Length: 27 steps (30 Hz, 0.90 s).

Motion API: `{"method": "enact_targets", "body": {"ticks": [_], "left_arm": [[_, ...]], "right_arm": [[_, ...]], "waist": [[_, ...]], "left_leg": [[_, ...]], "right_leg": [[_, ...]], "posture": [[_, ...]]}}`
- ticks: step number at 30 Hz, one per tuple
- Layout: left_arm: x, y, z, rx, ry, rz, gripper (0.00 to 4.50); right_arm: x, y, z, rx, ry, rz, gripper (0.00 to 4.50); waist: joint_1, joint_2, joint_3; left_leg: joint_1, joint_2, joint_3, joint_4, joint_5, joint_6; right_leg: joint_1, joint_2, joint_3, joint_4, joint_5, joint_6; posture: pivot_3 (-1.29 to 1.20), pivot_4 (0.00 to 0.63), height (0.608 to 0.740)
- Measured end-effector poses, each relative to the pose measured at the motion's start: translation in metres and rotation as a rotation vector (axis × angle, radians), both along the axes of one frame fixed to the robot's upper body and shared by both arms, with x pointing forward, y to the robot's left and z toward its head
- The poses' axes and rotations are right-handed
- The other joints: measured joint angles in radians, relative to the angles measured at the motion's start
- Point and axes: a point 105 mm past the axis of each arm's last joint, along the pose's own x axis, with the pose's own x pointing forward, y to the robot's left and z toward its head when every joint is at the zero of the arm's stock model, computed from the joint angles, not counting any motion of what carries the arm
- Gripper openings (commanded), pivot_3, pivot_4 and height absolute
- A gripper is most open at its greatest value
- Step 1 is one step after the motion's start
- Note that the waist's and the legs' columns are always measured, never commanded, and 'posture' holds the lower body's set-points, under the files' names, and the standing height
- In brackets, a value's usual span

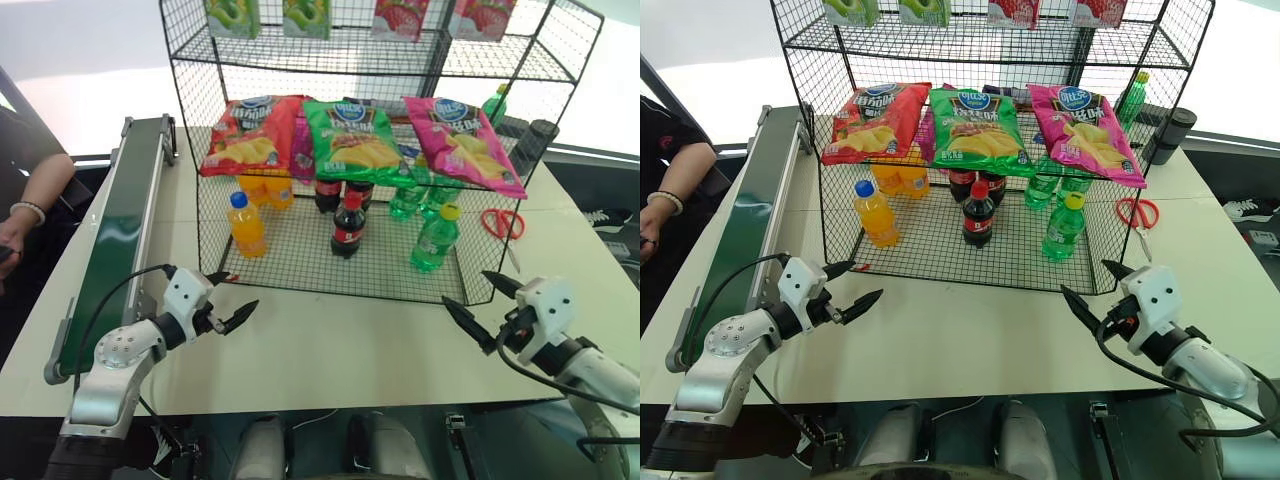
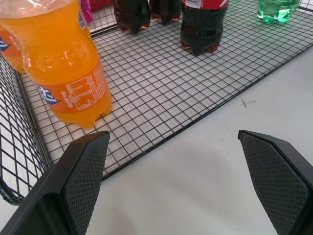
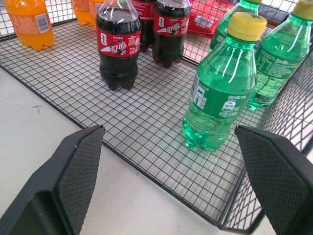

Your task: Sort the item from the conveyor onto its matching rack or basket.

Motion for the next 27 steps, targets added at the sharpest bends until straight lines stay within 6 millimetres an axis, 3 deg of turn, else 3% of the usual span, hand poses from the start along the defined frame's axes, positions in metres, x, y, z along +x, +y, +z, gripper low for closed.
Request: {"method": "enact_targets", "body": {"ticks": [27], "left_arm": [[-0.003,0.002,-0.006,0.014,0.013,0.022,4.5]], "right_arm": [[-0.005,-0.002,-0.01,-0.005,0.008,0.03,4.44]], "waist": [[0.0,0.0,0.0]], "left_leg": [[0.0,0.0,0.0,0.0,0.0,0.0]], "right_leg": [[0.0,0.0,0.0,0.0,0.0,0.0]], "posture": [[0.0,0.15,0.735]]}}
